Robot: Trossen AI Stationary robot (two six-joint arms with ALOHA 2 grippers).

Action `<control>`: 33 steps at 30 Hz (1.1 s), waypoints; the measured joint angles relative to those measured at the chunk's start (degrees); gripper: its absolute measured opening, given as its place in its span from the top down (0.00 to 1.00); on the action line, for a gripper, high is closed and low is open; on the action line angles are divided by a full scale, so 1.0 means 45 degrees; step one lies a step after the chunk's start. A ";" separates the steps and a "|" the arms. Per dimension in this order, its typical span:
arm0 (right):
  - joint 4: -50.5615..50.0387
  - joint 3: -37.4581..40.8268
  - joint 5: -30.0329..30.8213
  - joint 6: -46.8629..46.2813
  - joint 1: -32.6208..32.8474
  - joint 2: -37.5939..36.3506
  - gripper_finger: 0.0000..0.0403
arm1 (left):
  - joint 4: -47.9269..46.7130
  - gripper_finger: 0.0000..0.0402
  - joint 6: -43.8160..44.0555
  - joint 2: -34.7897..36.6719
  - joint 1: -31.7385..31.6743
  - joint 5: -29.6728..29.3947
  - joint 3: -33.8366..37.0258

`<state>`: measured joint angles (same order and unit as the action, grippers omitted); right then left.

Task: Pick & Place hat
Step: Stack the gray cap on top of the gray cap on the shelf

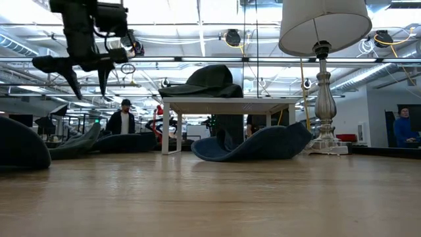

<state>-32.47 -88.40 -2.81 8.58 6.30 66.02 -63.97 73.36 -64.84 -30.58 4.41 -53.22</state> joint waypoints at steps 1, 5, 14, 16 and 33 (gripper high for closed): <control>-0.0122 0.0000 0.0000 0.0117 -0.0059 0.0000 0.77 | -0.0039 0.43 0.0140 -0.0298 0.0119 -0.0001 -0.0078; -0.0477 0.0000 -0.0014 0.0697 -0.0255 0.0000 0.77 | 0.0014 0.43 0.0716 -0.1424 0.0432 -0.0003 -0.0130; -0.0722 0.0000 -0.0044 0.1487 -0.0485 0.0000 0.77 | 0.0133 0.43 0.0815 -0.3740 0.0718 -0.0303 -0.0130; -0.0830 0.0000 -0.0045 0.1663 -0.0485 0.0000 0.77 | 0.0151 0.43 0.0812 -0.4082 0.0718 -0.0753 -0.0130; -0.0947 0.0000 -0.0049 0.1933 -0.0480 0.0000 0.77 | 0.0593 0.43 0.1187 -0.4963 0.0998 -0.2234 0.0170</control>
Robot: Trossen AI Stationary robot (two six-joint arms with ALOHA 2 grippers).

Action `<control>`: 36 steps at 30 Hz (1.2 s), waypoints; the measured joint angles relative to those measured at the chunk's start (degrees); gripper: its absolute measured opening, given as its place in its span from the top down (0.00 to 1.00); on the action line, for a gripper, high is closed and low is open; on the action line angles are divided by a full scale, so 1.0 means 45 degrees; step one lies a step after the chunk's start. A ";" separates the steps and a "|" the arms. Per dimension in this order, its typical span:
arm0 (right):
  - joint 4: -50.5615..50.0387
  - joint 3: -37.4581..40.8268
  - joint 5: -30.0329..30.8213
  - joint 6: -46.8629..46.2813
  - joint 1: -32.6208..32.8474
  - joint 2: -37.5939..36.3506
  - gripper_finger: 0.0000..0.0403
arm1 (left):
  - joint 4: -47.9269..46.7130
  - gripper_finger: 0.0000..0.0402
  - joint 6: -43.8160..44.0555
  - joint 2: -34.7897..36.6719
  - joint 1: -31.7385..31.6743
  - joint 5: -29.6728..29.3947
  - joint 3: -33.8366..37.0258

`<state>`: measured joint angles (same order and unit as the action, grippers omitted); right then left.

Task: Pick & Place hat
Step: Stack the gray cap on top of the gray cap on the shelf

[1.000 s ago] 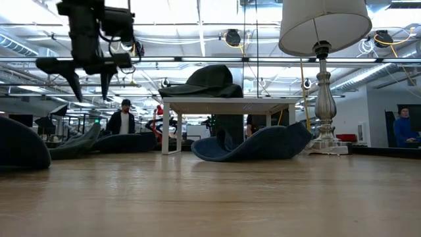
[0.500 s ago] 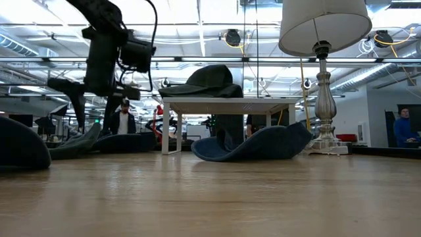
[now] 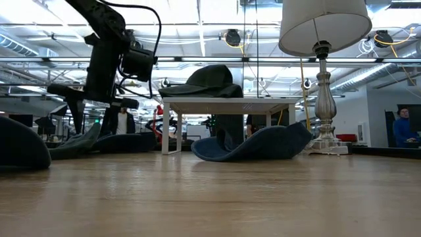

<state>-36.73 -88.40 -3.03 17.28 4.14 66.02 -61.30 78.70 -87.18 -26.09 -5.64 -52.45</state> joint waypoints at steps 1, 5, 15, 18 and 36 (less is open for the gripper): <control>0.0016 0.0000 0.0000 0.0000 0.0000 0.0000 0.77 | 0.0011 0.43 0.0056 0.0005 0.0108 0.0015 0.0001; 0.0112 0.0000 0.0000 0.0000 0.0000 0.0000 0.77 | 0.0134 0.43 0.0232 0.0010 0.0512 0.0274 0.0204; 0.0133 0.0000 0.0000 0.0000 0.0000 0.0000 0.77 | 0.0394 0.66 0.0578 0.0010 0.0733 0.1206 0.0914; 0.0308 0.0000 0.0000 -0.0005 0.0000 0.0000 0.77 | 0.0367 0.81 0.0093 0.0010 0.0744 0.1372 0.0914; 0.0389 0.0000 0.0049 0.0126 -0.0010 0.0000 0.77 | 0.0393 0.98 -0.1147 0.4585 0.0914 0.0954 0.0914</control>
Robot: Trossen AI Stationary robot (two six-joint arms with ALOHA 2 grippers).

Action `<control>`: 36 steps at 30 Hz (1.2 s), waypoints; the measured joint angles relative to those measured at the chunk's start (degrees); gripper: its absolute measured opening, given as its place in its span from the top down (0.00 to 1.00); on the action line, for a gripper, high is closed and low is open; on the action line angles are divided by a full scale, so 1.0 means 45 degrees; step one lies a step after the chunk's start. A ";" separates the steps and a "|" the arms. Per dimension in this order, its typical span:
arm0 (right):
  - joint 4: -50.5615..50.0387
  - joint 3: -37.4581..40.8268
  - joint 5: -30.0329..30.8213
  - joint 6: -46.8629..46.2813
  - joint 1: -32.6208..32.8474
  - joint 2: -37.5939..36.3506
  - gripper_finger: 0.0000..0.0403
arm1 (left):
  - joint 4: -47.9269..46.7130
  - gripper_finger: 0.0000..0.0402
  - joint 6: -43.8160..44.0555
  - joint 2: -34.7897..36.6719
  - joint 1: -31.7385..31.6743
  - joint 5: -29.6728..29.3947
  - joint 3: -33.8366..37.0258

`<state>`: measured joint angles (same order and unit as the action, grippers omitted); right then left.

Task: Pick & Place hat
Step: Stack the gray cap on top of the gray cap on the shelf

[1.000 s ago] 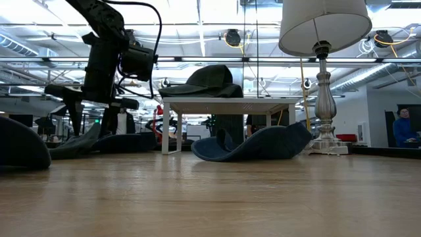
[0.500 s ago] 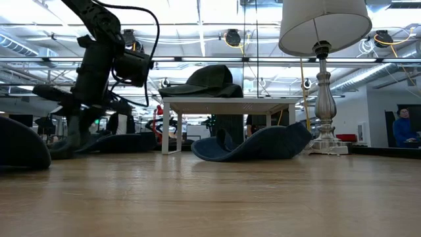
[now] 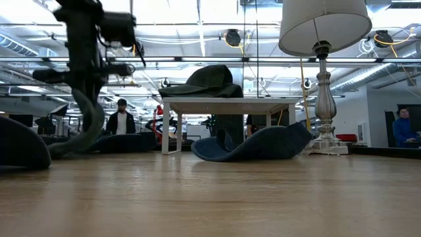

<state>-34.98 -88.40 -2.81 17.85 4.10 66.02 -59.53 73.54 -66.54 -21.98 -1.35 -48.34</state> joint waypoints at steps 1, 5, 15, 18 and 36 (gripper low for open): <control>0.0000 0.0000 0.0000 0.0000 -0.0005 0.0000 0.77 | 0.0000 0.98 -0.0013 0.0450 0.0000 -0.0131 0.0000; 0.0004 0.0000 0.0004 -0.0448 -0.0005 0.0000 0.77 | 0.0034 0.98 -0.0326 0.2201 0.0000 -0.0385 0.0000; 0.1399 0.0000 -0.0002 -0.6562 -0.0005 0.0242 0.77 | 0.2471 0.98 -0.1578 0.5554 0.0005 -0.0470 0.0000; 0.1676 0.0000 -0.0034 -0.8029 0.0012 0.0382 0.77 | 0.3357 0.98 -0.1977 0.6101 0.0005 -0.0378 0.0000; 0.2878 0.0001 -0.0058 -1.0906 0.1112 0.2202 0.44 | 0.9800 0.98 -0.4051 0.7412 0.0232 0.2071 -0.0010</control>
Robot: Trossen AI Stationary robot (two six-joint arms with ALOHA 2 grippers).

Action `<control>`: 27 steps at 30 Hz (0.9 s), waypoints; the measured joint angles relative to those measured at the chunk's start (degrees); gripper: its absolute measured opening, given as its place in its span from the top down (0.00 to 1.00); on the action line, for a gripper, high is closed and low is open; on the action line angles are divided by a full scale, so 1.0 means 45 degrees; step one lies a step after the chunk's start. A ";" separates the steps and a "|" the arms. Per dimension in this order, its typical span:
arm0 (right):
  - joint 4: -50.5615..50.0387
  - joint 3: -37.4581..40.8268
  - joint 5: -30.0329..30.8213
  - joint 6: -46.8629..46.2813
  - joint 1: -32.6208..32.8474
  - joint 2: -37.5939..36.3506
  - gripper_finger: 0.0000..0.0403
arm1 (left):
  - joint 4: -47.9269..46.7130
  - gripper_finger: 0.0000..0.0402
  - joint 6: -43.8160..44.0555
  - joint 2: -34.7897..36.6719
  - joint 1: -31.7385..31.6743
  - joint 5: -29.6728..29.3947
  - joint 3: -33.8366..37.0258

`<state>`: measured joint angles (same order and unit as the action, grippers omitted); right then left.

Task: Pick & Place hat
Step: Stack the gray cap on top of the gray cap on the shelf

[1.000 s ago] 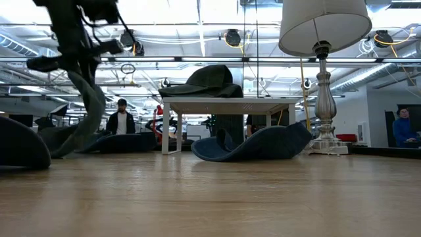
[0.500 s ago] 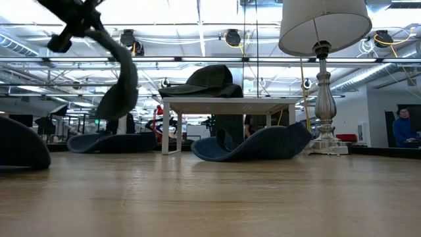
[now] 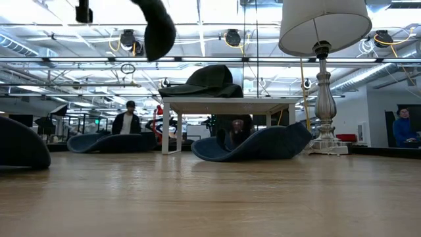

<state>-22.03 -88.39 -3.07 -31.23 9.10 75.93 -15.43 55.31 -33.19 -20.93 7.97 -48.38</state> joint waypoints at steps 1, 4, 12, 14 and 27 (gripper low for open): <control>0.0212 0.0003 0.0000 -0.0008 0.0085 0.0147 0.43 | 0.0386 0.98 -0.0052 0.0000 0.0047 0.0010 0.0000; 0.0998 -0.0001 -0.0005 0.0062 0.0268 0.0503 0.41 | 0.1525 0.98 -0.0311 0.0010 0.0223 0.0116 0.0000; 0.3236 0.0003 0.0062 0.0646 0.0409 0.1187 0.41 | 0.4999 0.98 -0.0913 -0.0005 0.0698 0.1870 0.0000; 0.3730 0.0003 0.0065 0.0840 0.0343 0.1204 0.41 | 0.5843 0.98 -0.0882 -0.0029 0.0819 0.2685 -0.0005; 0.5490 -0.0001 0.0009 0.1123 -0.0381 0.1264 0.42 | 0.8379 0.98 -0.1539 -0.0591 0.2834 0.5755 -0.0010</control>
<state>2.67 -88.40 -3.03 -26.17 7.39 81.62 22.28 48.38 -35.85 -8.18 33.86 -48.42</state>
